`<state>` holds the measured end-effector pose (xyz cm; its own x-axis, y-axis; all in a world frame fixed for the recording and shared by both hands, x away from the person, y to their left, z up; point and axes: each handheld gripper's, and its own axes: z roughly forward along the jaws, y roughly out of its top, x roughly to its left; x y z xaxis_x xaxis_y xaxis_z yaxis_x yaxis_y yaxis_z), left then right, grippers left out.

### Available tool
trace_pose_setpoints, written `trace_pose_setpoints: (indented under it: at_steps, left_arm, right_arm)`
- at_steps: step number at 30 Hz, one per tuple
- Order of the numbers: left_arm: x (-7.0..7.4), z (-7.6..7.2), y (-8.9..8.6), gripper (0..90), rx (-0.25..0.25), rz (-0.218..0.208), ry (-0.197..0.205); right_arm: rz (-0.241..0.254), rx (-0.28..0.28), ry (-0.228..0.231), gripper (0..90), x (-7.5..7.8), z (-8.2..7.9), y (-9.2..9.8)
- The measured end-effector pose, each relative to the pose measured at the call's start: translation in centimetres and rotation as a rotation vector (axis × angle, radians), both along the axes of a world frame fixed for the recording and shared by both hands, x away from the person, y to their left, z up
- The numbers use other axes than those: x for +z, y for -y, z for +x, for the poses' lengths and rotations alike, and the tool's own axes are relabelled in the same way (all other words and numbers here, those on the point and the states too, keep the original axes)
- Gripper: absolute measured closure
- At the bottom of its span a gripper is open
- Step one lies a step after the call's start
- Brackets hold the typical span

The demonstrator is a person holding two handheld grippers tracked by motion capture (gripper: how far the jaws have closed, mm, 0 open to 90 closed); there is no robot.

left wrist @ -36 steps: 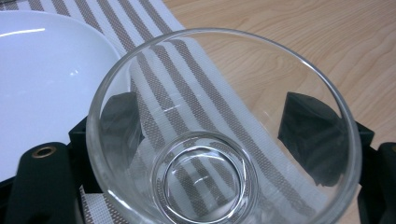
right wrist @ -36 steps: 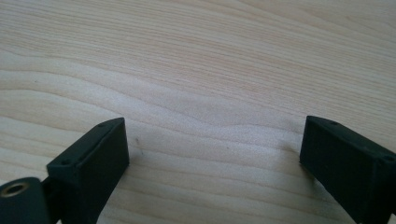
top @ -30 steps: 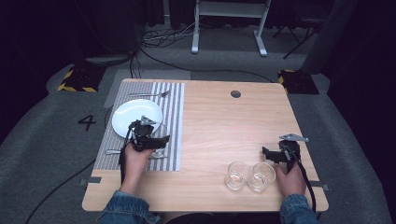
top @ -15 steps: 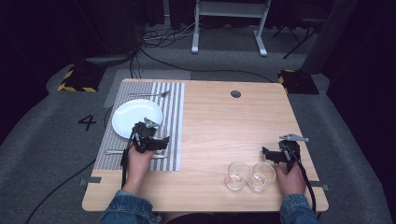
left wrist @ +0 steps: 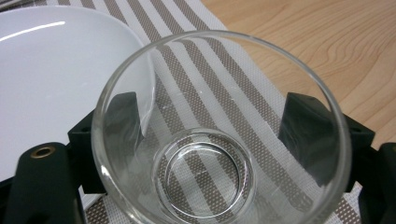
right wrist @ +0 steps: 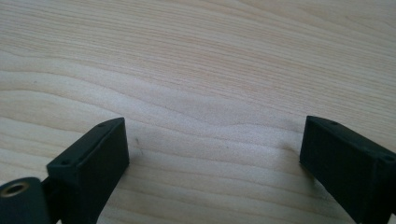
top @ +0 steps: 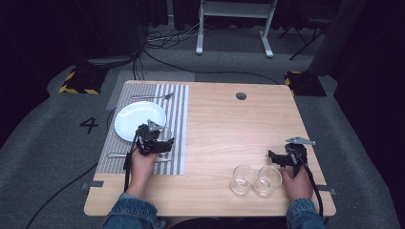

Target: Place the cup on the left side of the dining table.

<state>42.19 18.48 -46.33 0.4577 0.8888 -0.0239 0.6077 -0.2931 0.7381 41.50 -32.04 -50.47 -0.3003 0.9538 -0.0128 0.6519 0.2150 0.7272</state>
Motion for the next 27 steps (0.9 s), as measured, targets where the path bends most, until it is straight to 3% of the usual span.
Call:
trace_pose_setpoints:
  at_steps: [5, 16, 19, 24, 27]
  left_arm:
    - [0.0, 0.1, -0.2, 18.3, -0.002, -0.025, 0.003]
    - [0.0, -0.5, -0.5, 18.5, -0.001, 0.010, -0.012]
    - [0.2, -0.8, -0.6, 17.8, 0.002, 0.000, -0.005]
    - [1.3, -1.5, -1.0, 16.4, 0.008, -0.052, 0.051]
    - [1.7, -1.9, -1.2, 16.2, 0.007, -0.056, 0.056]
  right_arm:
    - [0.000, -0.002, 0.000, 8.3, 0.0, 0.0, 0.0]
    - [0.000, -0.002, 0.000, 8.3, 0.0, 0.0, 0.0]
    - [0.000, -0.002, 0.000, 8.3, 0.0, 0.0, 0.0]
    - [0.000, -0.002, 0.000, 8.3, 0.0, 0.0, 0.0]
    - [0.000, -0.002, 0.000, 8.3, 0.0, 0.0, 0.0]
